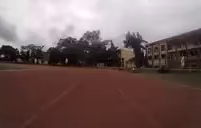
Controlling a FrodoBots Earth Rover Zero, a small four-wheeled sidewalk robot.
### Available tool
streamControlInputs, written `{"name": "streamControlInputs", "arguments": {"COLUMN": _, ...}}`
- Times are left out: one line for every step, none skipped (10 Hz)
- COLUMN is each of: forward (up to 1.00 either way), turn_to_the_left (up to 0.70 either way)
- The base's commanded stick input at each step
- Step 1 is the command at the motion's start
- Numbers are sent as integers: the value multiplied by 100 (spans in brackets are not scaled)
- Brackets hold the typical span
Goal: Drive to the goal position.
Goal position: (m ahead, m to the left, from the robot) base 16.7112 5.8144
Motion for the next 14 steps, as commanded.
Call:
{"name": "streamControlInputs", "arguments": {"forward": 50, "turn_to_the_left": 0}}
{"name": "streamControlInputs", "arguments": {"forward": 50, "turn_to_the_left": 0}}
{"name": "streamControlInputs", "arguments": {"forward": 50, "turn_to_the_left": 0}}
{"name": "streamControlInputs", "arguments": {"forward": 50, "turn_to_the_left": 0}}
{"name": "streamControlInputs", "arguments": {"forward": 50, "turn_to_the_left": 0}}
{"name": "streamControlInputs", "arguments": {"forward": 50, "turn_to_the_left": 0}}
{"name": "streamControlInputs", "arguments": {"forward": 50, "turn_to_the_left": 0}}
{"name": "streamControlInputs", "arguments": {"forward": 50, "turn_to_the_left": 0}}
{"name": "streamControlInputs", "arguments": {"forward": 50, "turn_to_the_left": 0}}
{"name": "streamControlInputs", "arguments": {"forward": 50, "turn_to_the_left": 0}}
{"name": "streamControlInputs", "arguments": {"forward": 50, "turn_to_the_left": 0}}
{"name": "streamControlInputs", "arguments": {"forward": 50, "turn_to_the_left": 0}}
{"name": "streamControlInputs", "arguments": {"forward": 50, "turn_to_the_left": 0}}
{"name": "streamControlInputs", "arguments": {"forward": 50, "turn_to_the_left": 0}}
